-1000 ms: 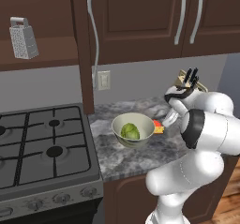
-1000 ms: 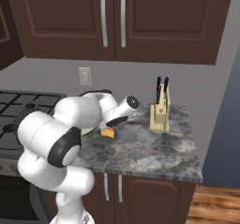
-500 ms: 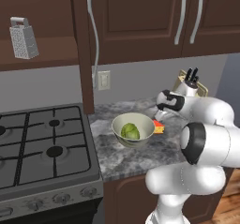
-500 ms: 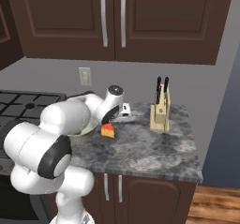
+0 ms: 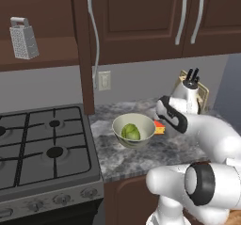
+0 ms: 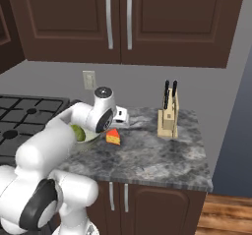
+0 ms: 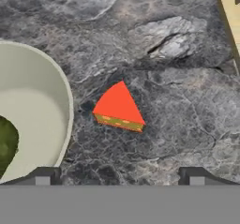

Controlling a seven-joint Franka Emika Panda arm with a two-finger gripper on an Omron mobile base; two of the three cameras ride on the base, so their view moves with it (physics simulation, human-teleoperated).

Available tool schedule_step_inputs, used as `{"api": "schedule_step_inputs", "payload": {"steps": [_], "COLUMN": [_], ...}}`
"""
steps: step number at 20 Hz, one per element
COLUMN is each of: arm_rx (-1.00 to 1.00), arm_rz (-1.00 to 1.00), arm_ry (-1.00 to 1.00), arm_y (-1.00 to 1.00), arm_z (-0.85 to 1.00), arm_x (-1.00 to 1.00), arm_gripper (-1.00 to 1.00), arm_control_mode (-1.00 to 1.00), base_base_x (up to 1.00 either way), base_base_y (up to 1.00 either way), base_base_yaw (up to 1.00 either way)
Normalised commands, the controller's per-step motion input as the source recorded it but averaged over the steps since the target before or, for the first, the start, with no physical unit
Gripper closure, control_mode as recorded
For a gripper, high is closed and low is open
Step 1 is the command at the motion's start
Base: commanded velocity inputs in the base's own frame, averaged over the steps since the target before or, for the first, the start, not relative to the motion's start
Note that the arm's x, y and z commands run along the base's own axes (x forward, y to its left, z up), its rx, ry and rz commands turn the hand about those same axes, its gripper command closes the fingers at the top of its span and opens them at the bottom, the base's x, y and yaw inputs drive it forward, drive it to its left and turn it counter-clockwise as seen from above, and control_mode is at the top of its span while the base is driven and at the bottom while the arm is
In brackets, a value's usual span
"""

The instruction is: Pick the cheese from the fridge and the cheese grater from the cabinet and place them next to the salad bowl.

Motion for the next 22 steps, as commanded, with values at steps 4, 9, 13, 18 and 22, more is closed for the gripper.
{"api": "schedule_step_inputs", "payload": {"steps": [4,9,13,18,22], "arm_rx": [0.0,-0.04,-0.07,-0.07,-0.01], "arm_rz": [0.0,0.0,-0.02,-0.11,-0.11], "arm_ry": [-0.08,-0.09,-0.12,-0.08,-0.14], "arm_y": [0.04,0.24,0.35,0.22,0.09], "arm_z": [0.71,0.91,0.93,0.67,0.8], "arm_x": [-0.56,-0.53,-0.71,-0.73,-0.77], "arm_gripper": [-1.0,-1.0,-1.0,-1.0,-1.0], "arm_control_mode": [-1.0,-1.0,-1.0,-1.0,-1.0], "base_base_x": [0.0,0.0,0.0,0.0,0.0], "base_base_y": [0.0,0.0,0.0,0.0,0.0], "base_base_yaw": [0.0,0.0,0.0,0.0,0.0]}}
